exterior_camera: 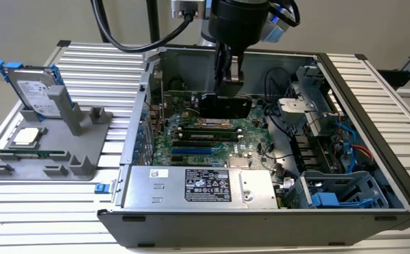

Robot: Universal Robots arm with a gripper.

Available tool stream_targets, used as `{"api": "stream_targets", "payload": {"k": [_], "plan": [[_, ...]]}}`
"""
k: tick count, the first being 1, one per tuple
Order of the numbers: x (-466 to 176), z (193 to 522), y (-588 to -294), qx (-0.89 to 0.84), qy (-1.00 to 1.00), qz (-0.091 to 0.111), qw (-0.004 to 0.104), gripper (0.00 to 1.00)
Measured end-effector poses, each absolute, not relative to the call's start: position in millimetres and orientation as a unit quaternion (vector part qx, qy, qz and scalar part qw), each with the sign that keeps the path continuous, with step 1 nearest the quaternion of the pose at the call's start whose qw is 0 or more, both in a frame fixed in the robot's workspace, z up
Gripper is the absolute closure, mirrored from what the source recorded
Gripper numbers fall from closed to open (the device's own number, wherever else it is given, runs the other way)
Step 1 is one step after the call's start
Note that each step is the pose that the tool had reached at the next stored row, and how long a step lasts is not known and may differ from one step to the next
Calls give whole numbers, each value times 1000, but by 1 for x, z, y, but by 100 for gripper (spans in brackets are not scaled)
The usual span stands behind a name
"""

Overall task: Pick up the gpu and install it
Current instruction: 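Insert the gpu into the slot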

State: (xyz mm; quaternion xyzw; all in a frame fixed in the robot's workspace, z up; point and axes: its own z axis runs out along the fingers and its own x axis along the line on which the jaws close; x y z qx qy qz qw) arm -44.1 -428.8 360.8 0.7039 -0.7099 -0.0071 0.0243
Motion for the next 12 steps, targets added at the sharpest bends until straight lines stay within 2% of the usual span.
{"api": "stream_targets", "payload": {"k": [12], "plan": [[-44,355,-429,704,-710,-7,24,100]]}}
